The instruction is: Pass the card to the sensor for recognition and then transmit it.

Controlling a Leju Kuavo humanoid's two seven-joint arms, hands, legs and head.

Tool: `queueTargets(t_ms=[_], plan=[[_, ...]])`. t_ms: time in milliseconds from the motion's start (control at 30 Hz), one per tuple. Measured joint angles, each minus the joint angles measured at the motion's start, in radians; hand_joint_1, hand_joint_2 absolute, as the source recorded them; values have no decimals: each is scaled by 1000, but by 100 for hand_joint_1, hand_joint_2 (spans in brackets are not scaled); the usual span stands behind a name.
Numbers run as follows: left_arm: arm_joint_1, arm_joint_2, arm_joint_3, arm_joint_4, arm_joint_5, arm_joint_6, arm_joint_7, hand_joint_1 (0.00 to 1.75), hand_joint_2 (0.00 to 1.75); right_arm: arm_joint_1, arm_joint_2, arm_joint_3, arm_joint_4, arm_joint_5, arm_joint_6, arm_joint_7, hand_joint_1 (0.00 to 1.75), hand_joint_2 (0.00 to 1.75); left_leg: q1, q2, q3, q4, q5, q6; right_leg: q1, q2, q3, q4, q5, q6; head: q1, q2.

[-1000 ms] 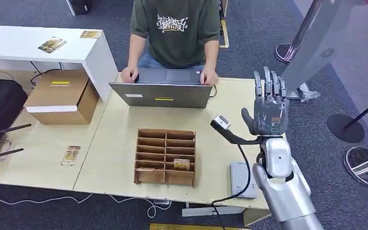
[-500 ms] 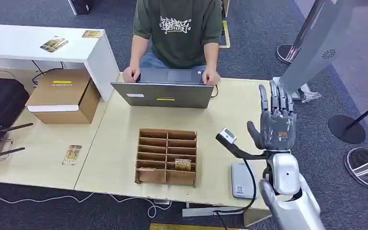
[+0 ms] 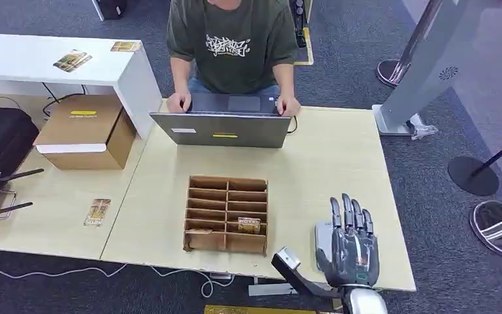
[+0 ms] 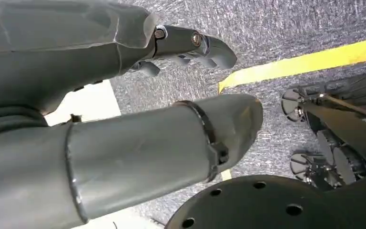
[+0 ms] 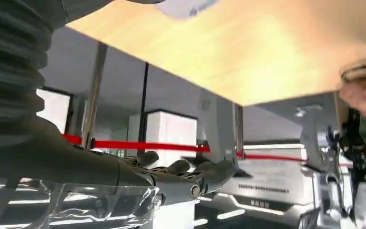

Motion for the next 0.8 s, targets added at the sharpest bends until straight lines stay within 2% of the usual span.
queueTargets(t_ms=[233, 500, 800], plan=[[-1, -16, 30, -14, -2, 0, 9, 0, 0, 23, 47, 103, 18, -6, 26, 47, 0, 175, 0, 0, 0, 0, 0, 0, 0, 0, 0, 0, 0, 0, 0, 0], [-6, -21, 50, -15, -8, 3, 19, 0, 0, 17, 58, 111, 39, -7, 82, 86, 0, 175, 0, 0, 0, 0, 0, 0, 0, 0, 0, 0, 0, 0, 0, 0], [-16, -25, 59, -15, -17, 6, 27, 0, 0, -21, 76, 118, 105, -87, 82, 55, 0, 175, 0, 0, 0, 0, 0, 0, 0, 0, 1, 0, 0, 0, 0, 0]])
